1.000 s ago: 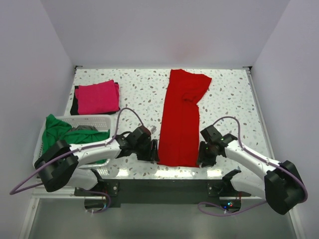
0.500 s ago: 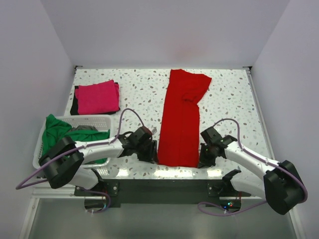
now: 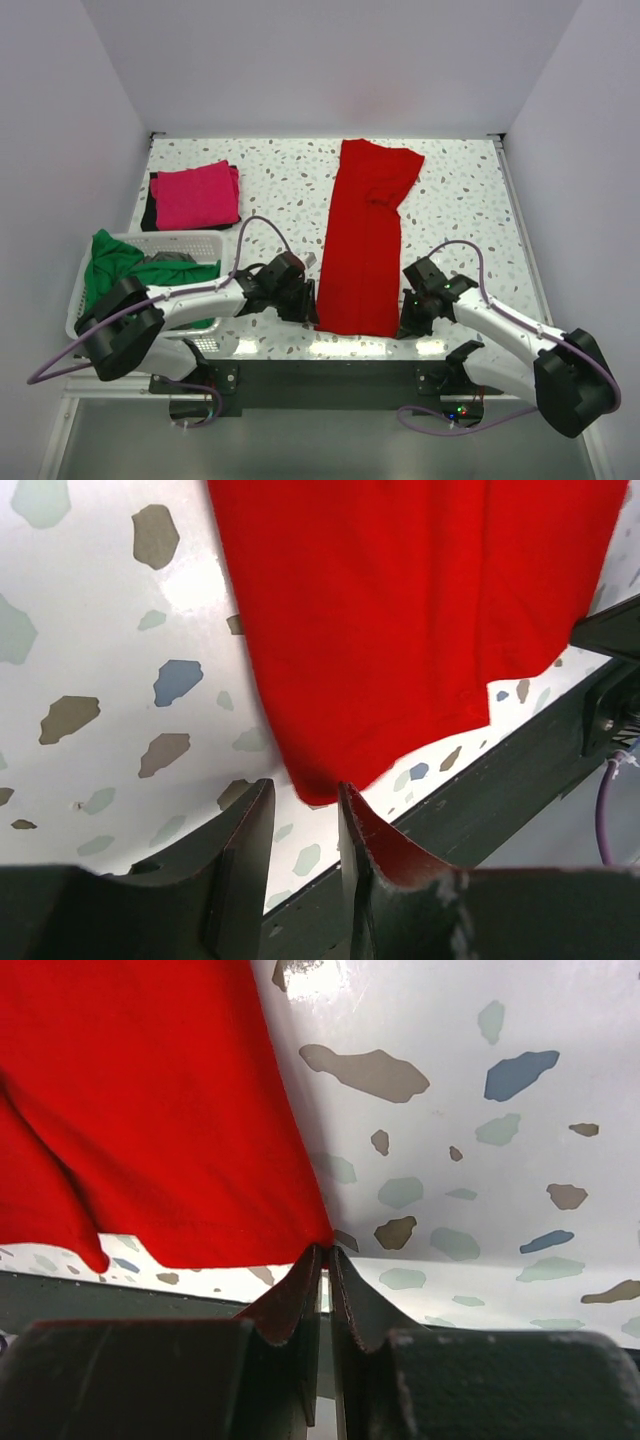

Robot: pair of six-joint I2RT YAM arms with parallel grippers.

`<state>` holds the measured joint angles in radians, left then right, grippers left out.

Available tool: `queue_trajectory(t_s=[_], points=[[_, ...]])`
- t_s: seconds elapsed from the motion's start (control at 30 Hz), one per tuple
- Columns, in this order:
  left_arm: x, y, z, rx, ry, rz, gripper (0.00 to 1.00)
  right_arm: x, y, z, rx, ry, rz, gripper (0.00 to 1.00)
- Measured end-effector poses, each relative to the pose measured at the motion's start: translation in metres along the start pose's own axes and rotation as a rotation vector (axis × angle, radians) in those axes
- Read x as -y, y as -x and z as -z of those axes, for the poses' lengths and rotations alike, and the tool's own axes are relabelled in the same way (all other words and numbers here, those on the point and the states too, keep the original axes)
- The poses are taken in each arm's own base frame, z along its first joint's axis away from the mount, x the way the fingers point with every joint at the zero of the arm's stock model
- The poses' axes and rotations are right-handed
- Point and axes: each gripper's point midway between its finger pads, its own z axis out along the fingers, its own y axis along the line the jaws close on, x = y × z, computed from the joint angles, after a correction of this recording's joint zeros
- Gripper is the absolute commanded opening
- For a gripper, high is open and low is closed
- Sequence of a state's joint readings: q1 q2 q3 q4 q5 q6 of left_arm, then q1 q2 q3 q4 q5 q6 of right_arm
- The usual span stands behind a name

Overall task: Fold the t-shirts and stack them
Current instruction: Fold the tshirt

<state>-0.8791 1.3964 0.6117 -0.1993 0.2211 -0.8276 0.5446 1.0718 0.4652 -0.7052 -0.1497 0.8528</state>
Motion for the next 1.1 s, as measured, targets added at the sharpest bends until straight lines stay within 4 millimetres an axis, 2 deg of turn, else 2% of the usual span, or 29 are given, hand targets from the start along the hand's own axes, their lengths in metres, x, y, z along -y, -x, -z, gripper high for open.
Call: queue_trajectory(t_s=[0.23,0.43,0.53,0.73,0.93,1.1], points=[[0.007,0.006,0.006,0.034,-0.022,-0.008,0.39,0.0,-0.002,0.002,0.002,0.003,-0.001,0.09],[-0.003,0.0,-0.006,-0.01,0.016,0.005,0.39,0.002,-0.004,0.003,-0.005,-0.005,-0.002,0.09],[0.0,-0.001,-0.01,-0.024,0.001,0.005,0.38,0.003,-0.005,0.003,-0.009,-0.009,-0.005,0.08],[0.003,-0.002,-0.015,-0.045,-0.013,0.008,0.25,0.004,-0.006,0.003,-0.012,-0.012,-0.009,0.06],[0.003,-0.005,-0.018,-0.063,-0.022,0.008,0.01,0.002,-0.008,0.005,-0.013,-0.001,-0.018,0.01],[0.003,-0.007,-0.017,-0.07,-0.023,0.01,0.0,-0.003,-0.012,0.006,-0.03,0.018,-0.024,0.0]])
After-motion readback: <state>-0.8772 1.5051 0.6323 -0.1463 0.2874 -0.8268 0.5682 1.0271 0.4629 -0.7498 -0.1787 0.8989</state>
